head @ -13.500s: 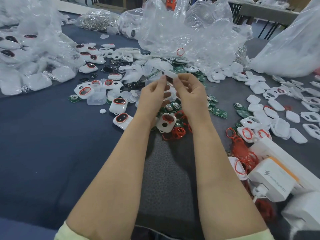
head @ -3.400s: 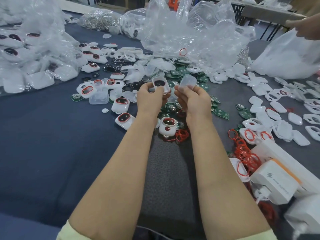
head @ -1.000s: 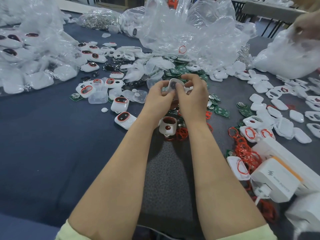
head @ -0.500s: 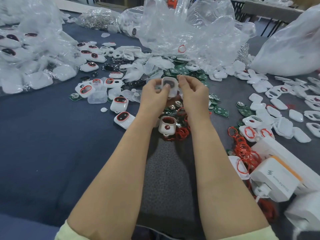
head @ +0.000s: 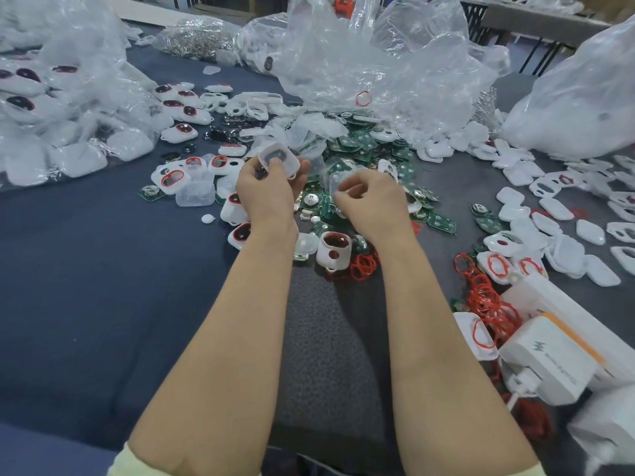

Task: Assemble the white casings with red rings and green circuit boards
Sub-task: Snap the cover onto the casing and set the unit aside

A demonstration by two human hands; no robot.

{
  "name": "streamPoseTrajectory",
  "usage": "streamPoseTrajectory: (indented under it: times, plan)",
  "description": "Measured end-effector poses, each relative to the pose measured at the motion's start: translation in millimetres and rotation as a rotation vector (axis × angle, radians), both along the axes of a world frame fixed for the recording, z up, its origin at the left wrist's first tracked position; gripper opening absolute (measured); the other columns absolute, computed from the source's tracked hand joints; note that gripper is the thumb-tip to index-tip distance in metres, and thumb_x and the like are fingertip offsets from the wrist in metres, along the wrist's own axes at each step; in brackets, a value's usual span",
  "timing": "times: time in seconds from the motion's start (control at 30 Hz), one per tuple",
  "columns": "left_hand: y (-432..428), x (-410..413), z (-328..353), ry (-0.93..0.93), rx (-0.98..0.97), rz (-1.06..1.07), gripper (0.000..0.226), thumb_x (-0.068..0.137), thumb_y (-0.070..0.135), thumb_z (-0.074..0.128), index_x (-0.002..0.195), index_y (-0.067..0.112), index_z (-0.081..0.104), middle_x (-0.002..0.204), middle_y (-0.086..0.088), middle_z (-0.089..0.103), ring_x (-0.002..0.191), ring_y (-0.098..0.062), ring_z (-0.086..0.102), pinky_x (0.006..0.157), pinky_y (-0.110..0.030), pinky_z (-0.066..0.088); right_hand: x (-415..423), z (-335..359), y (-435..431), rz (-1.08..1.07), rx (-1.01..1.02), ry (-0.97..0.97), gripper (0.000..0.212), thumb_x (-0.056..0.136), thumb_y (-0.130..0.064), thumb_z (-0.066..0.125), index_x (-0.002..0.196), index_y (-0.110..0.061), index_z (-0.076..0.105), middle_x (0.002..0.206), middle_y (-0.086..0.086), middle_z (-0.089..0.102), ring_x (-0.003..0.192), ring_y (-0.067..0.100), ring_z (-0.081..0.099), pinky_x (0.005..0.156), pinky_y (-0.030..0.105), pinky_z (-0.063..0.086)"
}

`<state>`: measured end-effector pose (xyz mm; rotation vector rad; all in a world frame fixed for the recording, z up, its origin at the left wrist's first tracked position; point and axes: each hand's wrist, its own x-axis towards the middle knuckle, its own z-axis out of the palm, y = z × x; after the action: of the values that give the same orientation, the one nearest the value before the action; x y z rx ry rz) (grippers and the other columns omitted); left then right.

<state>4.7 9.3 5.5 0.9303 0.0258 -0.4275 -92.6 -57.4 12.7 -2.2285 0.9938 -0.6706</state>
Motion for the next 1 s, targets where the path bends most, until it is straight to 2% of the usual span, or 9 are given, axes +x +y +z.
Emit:
streamPoseTrajectory:
  times: [0.1, 0.2, 0.3, 0.4, 0.5, 0.6, 0.7, 0.83, 1.0]
  plan:
    - [-0.1, -0.8, -0.4, 0.006, -0.004, -0.019, 0.011, 0.100, 0.007, 0.044, 0.109, 0.009, 0.051, 0.097, -0.013, 0.065, 0.059, -0.010, 0.069, 0.056, -0.018, 0.054, 3.9, 0.2, 7.9, 0.145, -0.044, 0.055, 0.018, 0.082, -0.026, 0.071, 0.097, -0.017, 0.071, 0.095, 0.000, 0.062, 0.093, 0.013, 0.058, 0.082, 0.026, 0.045]
    - [0.8, -1.9, 0.3, 0.009, -0.012, -0.019, 0.007, 0.099, 0.009, 0.045, 0.100, 0.012, 0.051, 0.098, -0.014, 0.065, 0.061, -0.012, 0.070, 0.056, -0.017, 0.053, 11.2, -3.9, 11.8, 0.214, -0.127, 0.199, 0.024, 0.083, -0.030, 0.070, 0.104, -0.018, 0.071, 0.111, 0.008, 0.061, 0.105, 0.022, 0.056, 0.091, 0.030, 0.044]
    - [0.7, -2.4, 1.1, 0.009, -0.019, -0.016, 0.008, 0.098, 0.008, 0.045, 0.102, 0.011, 0.051, 0.096, -0.013, 0.064, 0.062, -0.013, 0.070, 0.054, -0.018, 0.053, 19.1, -9.8, 15.1, 0.204, -0.176, 0.318, 0.027, 0.084, -0.030, 0.068, 0.110, -0.020, 0.068, 0.114, 0.013, 0.056, 0.108, 0.031, 0.053, 0.095, 0.040, 0.045]
    - [-0.5, -3.9, 1.1, -0.008, -0.013, -0.026, 0.011, 0.097, 0.007, 0.045, 0.106, 0.009, 0.050, 0.092, -0.013, 0.065, 0.064, -0.014, 0.070, 0.053, -0.018, 0.052, 24.9, -14.6, 20.1, 0.143, -0.221, 0.292, 0.021, 0.087, -0.026, 0.065, 0.106, -0.020, 0.069, 0.112, 0.012, 0.056, 0.106, 0.032, 0.054, 0.091, 0.043, 0.047]
    - [-0.5, -4.7, 1.1, -0.018, -0.002, -0.032, 0.013, 0.097, 0.007, 0.045, 0.109, 0.009, 0.051, 0.083, -0.010, 0.066, 0.066, -0.016, 0.069, 0.052, -0.018, 0.051, 26.6, -18.7, 19.3, 0.073, -0.201, 0.200, 0.017, 0.090, -0.023, 0.060, 0.101, -0.015, 0.069, 0.110, 0.012, 0.059, 0.105, 0.030, 0.054, 0.091, 0.042, 0.045]
    - [0.0, -4.2, 0.7, -0.022, 0.007, -0.058, 0.013, 0.096, 0.005, 0.044, 0.104, 0.010, 0.053, 0.088, -0.012, 0.066, 0.066, -0.016, 0.069, 0.055, -0.019, 0.053, 23.6, -18.8, 14.6, 0.038, -0.127, 0.057, 0.018, 0.093, -0.020, 0.056, 0.100, -0.009, 0.069, 0.104, 0.011, 0.066, 0.098, 0.026, 0.059, 0.086, 0.034, 0.046]
    - [-0.9, -5.6, -0.3, -0.044, 0.037, -0.137, 0.014, 0.097, 0.005, 0.043, 0.104, 0.011, 0.054, 0.091, -0.013, 0.068, 0.066, -0.015, 0.069, 0.060, -0.021, 0.054, 16.4, -13.5, 7.9, -0.064, 0.089, -0.296, 0.009, 0.094, -0.015, 0.057, 0.089, -0.013, 0.064, 0.089, 0.006, 0.069, 0.080, 0.016, 0.063, 0.075, 0.023, 0.048]
    - [-3.0, -8.4, 0.3, -0.054, 0.058, -0.241, 0.011, 0.098, 0.011, 0.044, 0.101, 0.013, 0.055, 0.096, -0.017, 0.068, 0.064, -0.017, 0.070, 0.056, -0.021, 0.055, 8.6, -11.7, -6.5, -0.074, 0.493, -0.608, 0.017, 0.094, -0.003, 0.054, 0.088, -0.015, 0.064, 0.076, 0.001, 0.065, 0.060, 0.003, 0.059, 0.060, 0.015, 0.049]
    - [-3.7, -9.0, 2.8, -0.020, 0.064, -0.337, 0.028, 0.099, 0.019, 0.042, 0.119, 0.006, 0.057, 0.093, -0.017, 0.070, 0.066, -0.019, 0.071, 0.054, -0.022, 0.056, 8.6, -10.1, -7.8, -0.033, 0.615, -0.710, 0.015, 0.093, -0.003, 0.057, 0.087, -0.015, 0.063, 0.072, -0.002, 0.067, 0.061, 0.002, 0.063, 0.060, 0.014, 0.051]
